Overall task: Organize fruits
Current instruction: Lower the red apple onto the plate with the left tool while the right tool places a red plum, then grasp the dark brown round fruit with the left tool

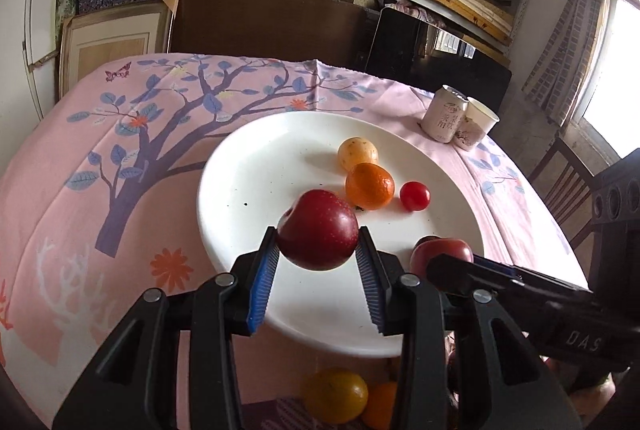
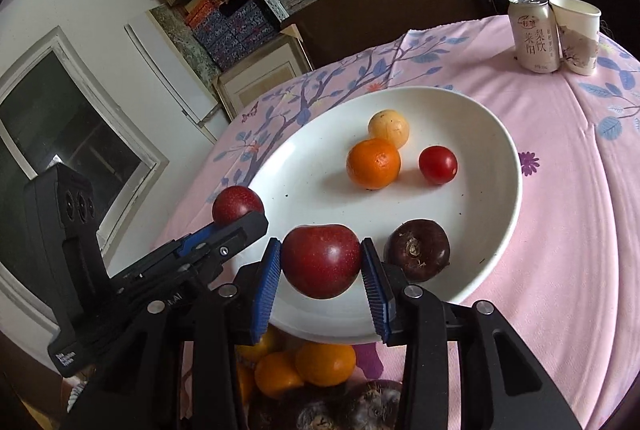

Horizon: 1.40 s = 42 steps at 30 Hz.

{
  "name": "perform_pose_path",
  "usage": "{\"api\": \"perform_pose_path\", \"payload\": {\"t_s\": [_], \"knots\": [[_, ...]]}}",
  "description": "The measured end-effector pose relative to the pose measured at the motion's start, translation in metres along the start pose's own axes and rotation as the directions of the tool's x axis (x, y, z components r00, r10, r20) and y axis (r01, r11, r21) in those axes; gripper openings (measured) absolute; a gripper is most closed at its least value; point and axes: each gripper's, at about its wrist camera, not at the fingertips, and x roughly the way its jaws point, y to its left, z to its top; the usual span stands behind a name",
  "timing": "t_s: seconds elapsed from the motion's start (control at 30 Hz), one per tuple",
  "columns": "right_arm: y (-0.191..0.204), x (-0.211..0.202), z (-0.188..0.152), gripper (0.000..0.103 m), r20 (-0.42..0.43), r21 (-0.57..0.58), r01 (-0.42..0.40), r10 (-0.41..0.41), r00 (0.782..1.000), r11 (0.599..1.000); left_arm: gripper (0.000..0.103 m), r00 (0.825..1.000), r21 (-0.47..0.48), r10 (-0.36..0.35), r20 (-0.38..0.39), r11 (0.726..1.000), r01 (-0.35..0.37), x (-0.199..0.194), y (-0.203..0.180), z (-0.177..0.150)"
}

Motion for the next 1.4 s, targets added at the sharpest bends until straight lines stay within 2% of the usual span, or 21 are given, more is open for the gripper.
{"api": "perform_pose_path", "payload": {"t_s": [0.1, 0.2, 0.23, 0.3, 0.4, 0.5, 0.57, 0.77, 0.97, 1.1, 1.17, 1.2, 1.3, 1.4], "knots": [[-0.001, -0.007, 0.001, 0.066, 0.036, 0.001, 0.006, -0.006, 0.999, 1.000, 0.057, 1.000, -0.003, 0.002, -0.004, 1.000, -0.002, 0.005, 0.003, 0.000], [0.001, -0.019, 0.002, 0.066, 0.065, -0.004, -0.012, 0.012, 0.998, 1.000, 0.058, 1.000, 0.001, 0.004, 0.005, 1.000, -0.004, 0.000, 0.003, 0.000], [0.001, -0.025, 0.001, 0.066, 0.079, -0.006, -0.015, 0.016, 0.997, 1.000, 0.061, 1.000, -0.002, 0.004, 0.012, 1.000, -0.004, -0.004, 0.004, 0.000], [0.002, -0.035, -0.001, 0.067, 0.100, -0.016, -0.007, 0.008, 0.995, 1.000, 0.072, 0.999, -0.002, 0.013, 0.034, 1.000, -0.013, -0.015, 0.005, -0.003], [-0.004, -0.049, -0.007, 0.074, 0.123, -0.016, 0.019, -0.017, 0.992, 1.000, 0.078, 0.997, 0.014, 0.035, 0.070, 0.999, -0.036, -0.036, 0.006, -0.010], [-0.015, -0.056, -0.014, 0.078, 0.127, 0.012, 0.034, -0.036, 0.991, 0.999, 0.081, 0.994, 0.008, 0.055, 0.098, 0.998, -0.056, -0.056, 0.011, -0.024], [-0.024, -0.059, -0.021, 0.078, 0.114, 0.043, 0.044, -0.049, 0.992, 0.998, 0.089, 0.993, -0.003, 0.055, 0.107, 0.998, -0.055, -0.067, 0.015, -0.033], [-0.043, -0.078, -0.039, 0.082, 0.123, 0.121, 0.037, -0.052, 0.991, 0.992, 0.090, 0.994, -0.010, 0.051, 0.098, 0.999, -0.051, -0.098, 0.024, -0.073], [-0.056, -0.097, -0.054, 0.087, 0.147, 0.192, 0.004, -0.033, 0.989, 0.981, 0.094, 0.995, 0.028, 0.027, 0.093, 0.999, -0.030, -0.126, 0.012, -0.113], [-0.064, -0.097, -0.055, 0.089, 0.142, 0.230, -0.018, -0.015, 0.990, 0.973, 0.098, 0.996, 0.101, 0.046, 0.078, 0.993, -0.053, -0.142, -0.007, -0.138], [-0.065, -0.096, -0.055, 0.089, 0.138, 0.229, -0.015, -0.017, 0.990, 0.973, 0.098, 0.991, 0.120, 0.079, 0.104, 0.989, -0.091, -0.151, -0.015, -0.144], [-0.065, -0.096, -0.056, 0.089, 0.135, 0.229, -0.015, -0.016, 0.991, 0.973, 0.098, 0.992, 0.123, 0.089, 0.085, 0.987, -0.099, -0.151, -0.017, -0.146], [-0.066, -0.095, -0.056, 0.089, 0.131, 0.230, -0.016, -0.015, 0.991, 0.973, 0.098, 0.993, 0.140, 0.107, -0.039, 0.985, -0.101, -0.134, -0.020, -0.154], [-0.064, -0.095, -0.057, 0.089, 0.128, 0.232, -0.016, -0.015, 0.992, 0.973, 0.098, 0.989, 0.170, 0.130, -0.063, 0.978, -0.118, -0.130, -0.026, -0.159]]}}
